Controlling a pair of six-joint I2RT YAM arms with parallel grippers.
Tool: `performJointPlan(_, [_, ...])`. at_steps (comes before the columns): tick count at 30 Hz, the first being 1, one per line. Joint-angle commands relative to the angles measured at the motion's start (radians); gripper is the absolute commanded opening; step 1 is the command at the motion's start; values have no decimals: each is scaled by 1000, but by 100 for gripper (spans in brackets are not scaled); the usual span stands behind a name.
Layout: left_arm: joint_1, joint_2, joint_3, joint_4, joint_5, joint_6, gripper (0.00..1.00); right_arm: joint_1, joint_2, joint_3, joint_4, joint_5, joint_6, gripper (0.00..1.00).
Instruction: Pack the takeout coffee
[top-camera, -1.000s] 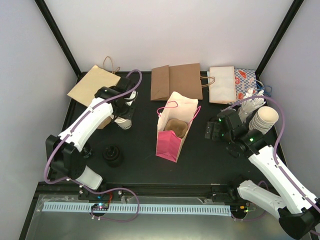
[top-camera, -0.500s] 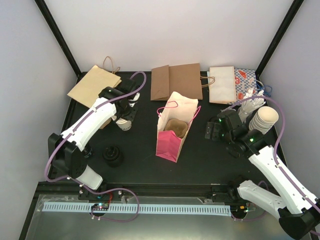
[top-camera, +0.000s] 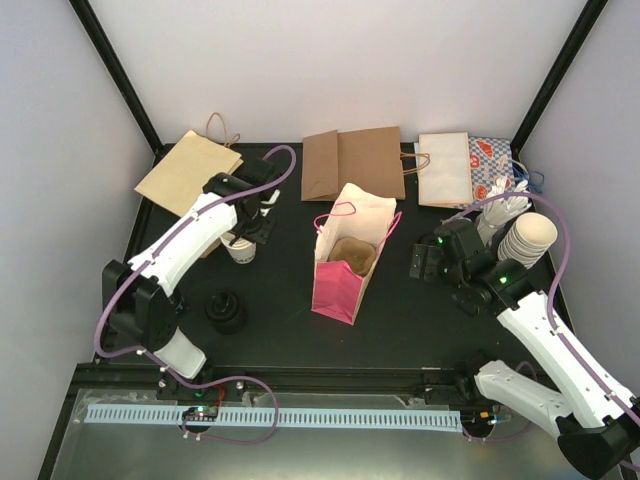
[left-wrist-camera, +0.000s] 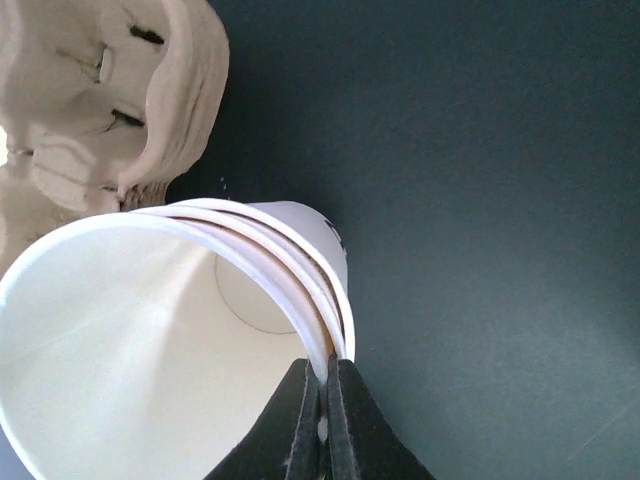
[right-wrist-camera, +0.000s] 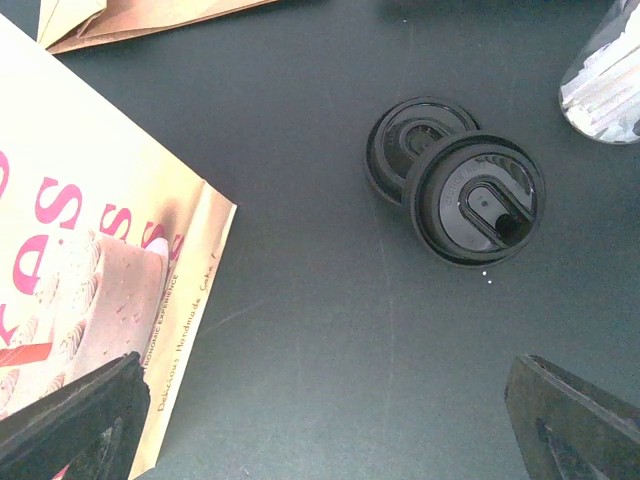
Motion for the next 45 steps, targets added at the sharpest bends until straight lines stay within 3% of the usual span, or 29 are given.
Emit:
performJointPlan(1, [-11, 17, 34, -44, -27, 7, 2, -6, -11, -6, 15, 6, -10, 100])
performJointPlan(3, [-12, 2, 16, -9, 29, 9, 2, -5, -7, -5, 20, 6, -11, 100])
performJointPlan(6, [-3, -30, -6, 57, 242, 37, 2, -6, 2, -2, 24, -6, -10, 100])
performJointPlan(9, [-2, -38, 2, 64, 174, 16, 2, -7, 7, 1, 23, -11, -12, 100])
performJointPlan(11, [-19, -7, 49, -19, -38, -30, 2, -6, 5, 3, 18, -7, -14, 100])
performJointPlan(12, [-28, 16, 68, -38, -57, -36, 2, -6, 4, 4, 16, -4, -16, 100])
performJointPlan(13, [-24, 21, 62, -27, 28, 13, 2, -5, 2, 5, 13, 1, -17, 100])
performJointPlan(15, [-34, 25, 71, -50, -45, -47, 2, -6, -1, 1, 15, 8, -20, 100])
performJointPlan(16, [-37, 16, 66, -32, -8, -21, 2, -5, -2, 0, 17, 8, -19, 100])
performJointPlan(17, [-24, -7, 36, 16, 155, 41, 2, -6, 0, 0, 19, 9, -17, 100])
performJointPlan(18, [-17, -30, 8, 50, 207, 19, 1, -5, 1, -1, 20, 5, -15, 100])
performJointPlan(20, [-34, -39, 25, 33, 36, -34, 2, -6, 4, -1, 21, -6, -13, 100])
performJointPlan(21, [-22, -45, 17, 54, 142, 12, 2, -6, 4, -2, 20, -9, -12, 100])
performJointPlan(22, [-10, -49, 8, 59, 132, 5, 1, -5, 3, -2, 20, -10, -12, 100])
performJointPlan(23, [-20, -38, 32, 24, 13, -53, 1, -5, 2, -1, 18, -9, -13, 100])
performJointPlan(24, [-33, -26, 55, 1, 13, -50, 1, -6, 0, -3, 16, -3, -15, 100])
performJointPlan(25, [-28, -28, 44, 17, 116, 11, 2, -6, -1, -2, 14, -1, -17, 100])
performJointPlan(28, [-35, -12, 61, -30, -65, -62, 2, -6, -5, -2, 14, 7, -18, 100])
performJointPlan(29, [-23, -19, 43, -2, 109, 3, 2, -7, -5, -1, 13, 5, -17, 100])
performJointPlan(30, [-7, -32, 12, 27, 137, 24, 2, -6, -6, -2, 14, 1, -15, 100])
performJointPlan(32, [-26, -19, 28, -17, -49, -66, 1, -5, -7, -5, 15, -2, -14, 100])
performJointPlan(34, [-13, -10, 9, -1, 103, 20, 2, -6, -8, -8, 15, -4, -12, 100])
performJointPlan(36, [-27, 17, 38, -55, -84, -82, 1, -5, -8, -8, 16, -4, -13, 100])
performJointPlan(38, [-9, 3, 1, 8, 203, 32, 2, -5, -8, -7, 14, -4, -15, 100])
performJointPlan(40, [-22, 2, 37, -37, -42, -77, 2, -6, -9, -4, 14, -2, -15, 100])
performJointPlan(41, [-21, -10, 24, -6, 39, 4, 2, -6, -8, -3, 14, -2, -14, 100])
performJointPlan(42, [3, -30, 1, 33, 277, 68, 2, -5, -9, -2, 15, -3, -14, 100])
performJointPlan(44, [-4, -39, 31, -2, 13, -74, 2, -5, -9, -2, 15, -8, -13, 100])
performJointPlan(45, [-13, -43, 31, 6, 52, -29, 2, -5, -9, -2, 15, -7, -13, 100])
